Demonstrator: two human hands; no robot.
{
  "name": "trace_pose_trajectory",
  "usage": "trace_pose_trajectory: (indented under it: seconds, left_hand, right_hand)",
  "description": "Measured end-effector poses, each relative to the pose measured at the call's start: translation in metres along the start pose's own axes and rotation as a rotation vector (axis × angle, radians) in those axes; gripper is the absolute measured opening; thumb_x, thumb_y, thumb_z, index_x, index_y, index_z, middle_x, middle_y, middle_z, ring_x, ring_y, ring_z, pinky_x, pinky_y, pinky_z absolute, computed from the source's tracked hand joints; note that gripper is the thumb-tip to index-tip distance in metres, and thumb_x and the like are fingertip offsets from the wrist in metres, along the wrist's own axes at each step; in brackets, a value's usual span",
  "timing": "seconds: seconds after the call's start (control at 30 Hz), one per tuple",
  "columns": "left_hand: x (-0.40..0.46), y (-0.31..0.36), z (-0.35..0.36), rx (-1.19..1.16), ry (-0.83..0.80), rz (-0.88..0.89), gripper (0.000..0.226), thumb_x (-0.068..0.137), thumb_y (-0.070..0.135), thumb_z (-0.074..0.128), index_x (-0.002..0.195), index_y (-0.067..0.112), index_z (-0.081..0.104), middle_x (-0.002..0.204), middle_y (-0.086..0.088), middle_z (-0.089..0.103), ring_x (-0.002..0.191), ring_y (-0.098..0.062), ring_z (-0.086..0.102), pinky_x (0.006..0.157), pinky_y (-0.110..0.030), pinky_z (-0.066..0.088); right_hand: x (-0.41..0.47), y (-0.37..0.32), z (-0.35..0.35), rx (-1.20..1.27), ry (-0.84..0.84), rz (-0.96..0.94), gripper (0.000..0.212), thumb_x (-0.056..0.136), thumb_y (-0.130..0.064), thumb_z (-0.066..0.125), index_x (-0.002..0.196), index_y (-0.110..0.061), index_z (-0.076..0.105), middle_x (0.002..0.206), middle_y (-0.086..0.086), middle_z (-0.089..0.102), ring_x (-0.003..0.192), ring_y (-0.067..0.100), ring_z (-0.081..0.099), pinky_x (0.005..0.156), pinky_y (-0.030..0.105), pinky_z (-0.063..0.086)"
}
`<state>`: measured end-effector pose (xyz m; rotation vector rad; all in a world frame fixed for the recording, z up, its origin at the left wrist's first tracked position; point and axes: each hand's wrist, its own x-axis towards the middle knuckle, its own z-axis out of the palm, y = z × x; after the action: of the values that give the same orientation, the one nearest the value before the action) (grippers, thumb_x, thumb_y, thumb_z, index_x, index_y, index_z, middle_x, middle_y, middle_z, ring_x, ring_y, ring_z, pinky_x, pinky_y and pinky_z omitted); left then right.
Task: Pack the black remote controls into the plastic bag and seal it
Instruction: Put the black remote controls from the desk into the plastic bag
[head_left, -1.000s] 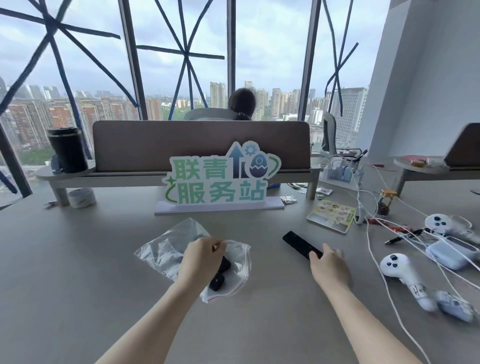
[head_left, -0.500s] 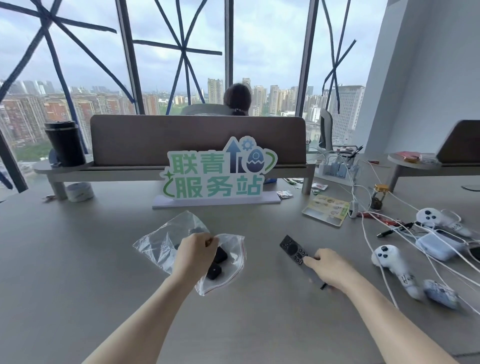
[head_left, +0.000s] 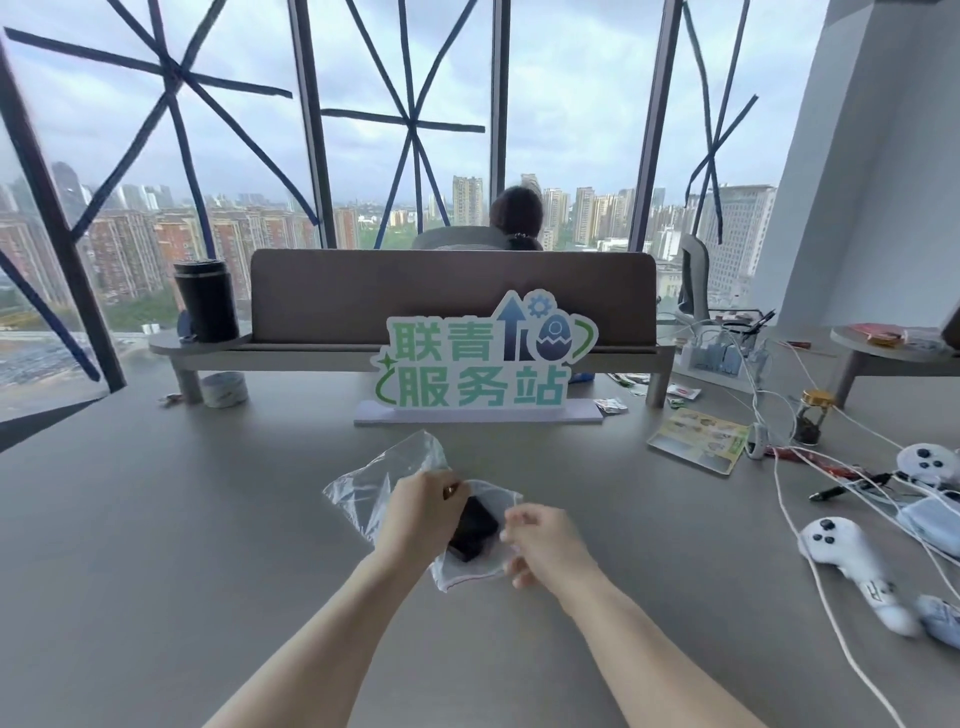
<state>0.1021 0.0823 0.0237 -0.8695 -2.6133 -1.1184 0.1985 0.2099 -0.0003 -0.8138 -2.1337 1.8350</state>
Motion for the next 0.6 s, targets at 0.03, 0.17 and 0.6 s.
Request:
trace_pose_trajectory:
  seconds: [0.03,0.17,0.6]
  left_hand:
    - [-0.001,-0.002,-0.001,0.001,-0.008,0.005,0.025,0.088,0.027,0.054,0.080,0.010,0.071,0.072,-0.005,0.070,0.069,-0.024,0.060,0.063,-0.031,0.046]
    - [-0.002,-0.009,0.000,0.034,-0.067,0.024,0.029,0.088,0.030,0.054,0.062,0.018,0.058,0.053,0.005,0.053,0.059,-0.022,0.051,0.048,-0.025,0.034]
    - [-0.030,-0.032,-0.028,0.445,-0.212,-0.136,0.048,0.074,0.006,0.042,0.112,0.027,0.062,0.113,-0.003,0.065,0.100,-0.031,0.062,0.075,-0.032,0.048]
  right_hand:
    - [0.003,0.006,-0.003,-0.125,0.122,-0.042,0.018,0.091,-0.012,0.050,0.083,-0.019,0.064,0.078,0.004,0.071,0.046,0.020,0.056,0.049,0.034,0.050]
    - [0.005,0.010,-0.019,-0.399,0.197,-0.146,0.026,0.085,-0.027,0.059,0.111,-0.032,0.059,0.102,-0.004,0.065,0.090,0.021,0.063,0.075,0.033,0.050]
    - [0.024,-0.022,-0.011,-0.375,0.191,-0.202,0.035,0.080,-0.002,0.044,0.088,-0.019,0.074,0.059,0.002,0.071,0.035,0.016,0.058,0.040,0.023,0.046]
